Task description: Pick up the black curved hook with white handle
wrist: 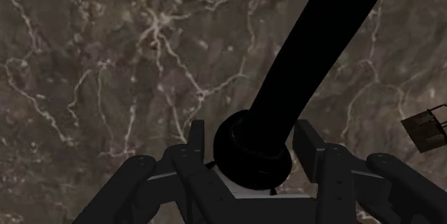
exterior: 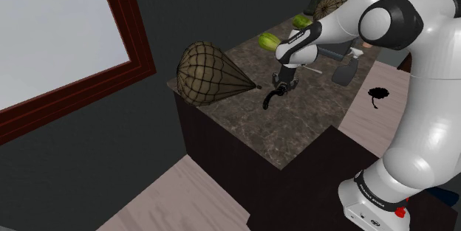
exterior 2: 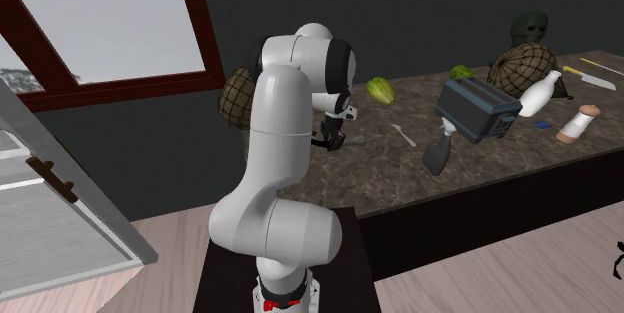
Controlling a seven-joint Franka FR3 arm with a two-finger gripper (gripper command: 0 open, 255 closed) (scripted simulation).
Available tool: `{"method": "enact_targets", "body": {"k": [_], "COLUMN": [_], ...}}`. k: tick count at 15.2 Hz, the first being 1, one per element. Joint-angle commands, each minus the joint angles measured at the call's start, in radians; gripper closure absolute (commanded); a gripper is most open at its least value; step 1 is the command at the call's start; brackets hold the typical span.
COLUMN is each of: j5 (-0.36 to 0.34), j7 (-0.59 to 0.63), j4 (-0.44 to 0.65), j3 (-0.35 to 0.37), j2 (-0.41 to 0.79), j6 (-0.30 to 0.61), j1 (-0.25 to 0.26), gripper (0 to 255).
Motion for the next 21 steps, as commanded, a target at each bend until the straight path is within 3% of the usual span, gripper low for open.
{"method": "enact_targets", "body": {"k": [1,9,21], "j5": [0.000,0.000,-0.029], "j7": [0.000,0.000,0.025], "j4": [0.000,0.000,0.003], "j3": [0.000,0.000,-0.017], "j2": [0.002,0.002,-0.116], "j6": [0.002,0.002,-0.117], "j1": [0.000,0.000,0.011], "gripper": [255,255,255]}}
